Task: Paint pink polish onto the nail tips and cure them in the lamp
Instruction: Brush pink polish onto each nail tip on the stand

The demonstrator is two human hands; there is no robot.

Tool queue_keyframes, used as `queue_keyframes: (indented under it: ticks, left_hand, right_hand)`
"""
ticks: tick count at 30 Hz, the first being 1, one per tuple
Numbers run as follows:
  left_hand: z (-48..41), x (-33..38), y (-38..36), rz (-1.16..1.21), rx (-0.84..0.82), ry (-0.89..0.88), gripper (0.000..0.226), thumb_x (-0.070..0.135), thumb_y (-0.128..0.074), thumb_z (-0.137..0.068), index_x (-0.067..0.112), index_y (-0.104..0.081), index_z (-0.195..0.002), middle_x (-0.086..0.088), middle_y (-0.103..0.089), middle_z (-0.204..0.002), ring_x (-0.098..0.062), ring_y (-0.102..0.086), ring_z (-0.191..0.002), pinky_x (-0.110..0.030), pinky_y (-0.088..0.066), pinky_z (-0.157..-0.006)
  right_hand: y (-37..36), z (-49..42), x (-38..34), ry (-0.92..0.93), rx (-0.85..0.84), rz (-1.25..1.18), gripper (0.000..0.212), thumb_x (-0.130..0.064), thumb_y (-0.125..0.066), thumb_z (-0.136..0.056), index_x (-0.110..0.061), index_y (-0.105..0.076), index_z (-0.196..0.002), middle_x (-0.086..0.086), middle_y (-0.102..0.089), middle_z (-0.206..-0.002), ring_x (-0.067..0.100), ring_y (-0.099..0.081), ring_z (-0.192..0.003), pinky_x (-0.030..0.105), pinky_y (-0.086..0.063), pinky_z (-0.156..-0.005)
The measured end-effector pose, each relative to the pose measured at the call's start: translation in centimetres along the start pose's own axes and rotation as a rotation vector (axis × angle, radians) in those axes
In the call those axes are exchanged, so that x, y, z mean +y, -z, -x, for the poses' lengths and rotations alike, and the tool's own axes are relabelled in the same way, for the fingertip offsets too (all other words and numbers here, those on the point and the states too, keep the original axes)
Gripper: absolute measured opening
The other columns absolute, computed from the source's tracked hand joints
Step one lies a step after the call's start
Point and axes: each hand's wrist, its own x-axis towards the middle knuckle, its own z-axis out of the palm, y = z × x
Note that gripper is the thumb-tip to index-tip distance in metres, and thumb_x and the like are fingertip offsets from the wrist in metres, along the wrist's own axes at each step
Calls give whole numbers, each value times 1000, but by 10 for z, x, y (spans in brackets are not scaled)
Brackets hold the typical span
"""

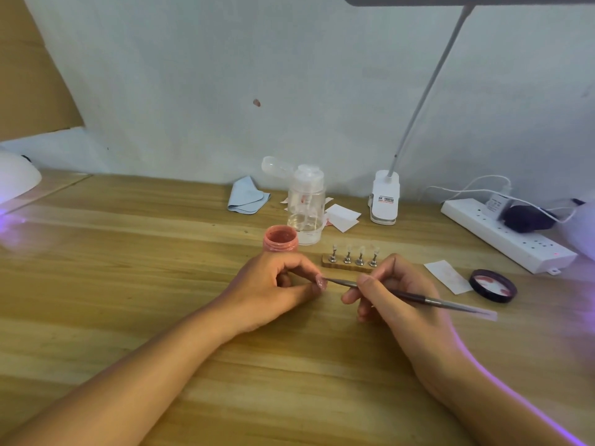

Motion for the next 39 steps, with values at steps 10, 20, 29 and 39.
queue_keyframes:
  ticks: [10, 20, 29, 39]
  left_hand:
    - [1, -1, 1, 27, 4, -11, 16, 14, -74, -87, 28, -73, -80, 30, -60, -63, 0, -35, -50, -8, -28, -49]
    - [1, -1, 1, 41, -6, 0, 14, 16, -74, -87, 29, -73, -81, 27, -68, -80, -1, -35, -54, -11, -30, -52]
    - [1, 0, 1, 33, 2, 14, 16, 16, -73, -87, 31, -73, -80, 28, -66, -76, -1, -35, -55, -11, -30, -52]
    - [0, -1, 0, 24, 12, 14, 15, 15, -74, -87, 29, -73, -80, 27, -59, -61, -1, -35, -52, -10, -28, -49]
  right_hand:
    - [2, -1, 1, 19, 2, 36, 16, -4, -57, -92, 6, -47, -84, 14, -72, -72, 16, -56, -55, 21, -49, -55]
    - [2, -1, 2, 27, 16, 24, 16, -2, -56, -90, -2, -46, -77, 15, -69, -65, 12, -54, -51, 17, -44, -50]
    - [1, 0, 1, 16, 2, 5, 15, -2, -57, -92, 5, -48, -83, 15, -71, -70, 16, -57, -58, 19, -50, -56]
    - [1, 1, 0, 16, -21, 4, 15, -1, -58, -91, 4, -48, -81, 14, -70, -69, 16, -57, -59, 21, -50, -58]
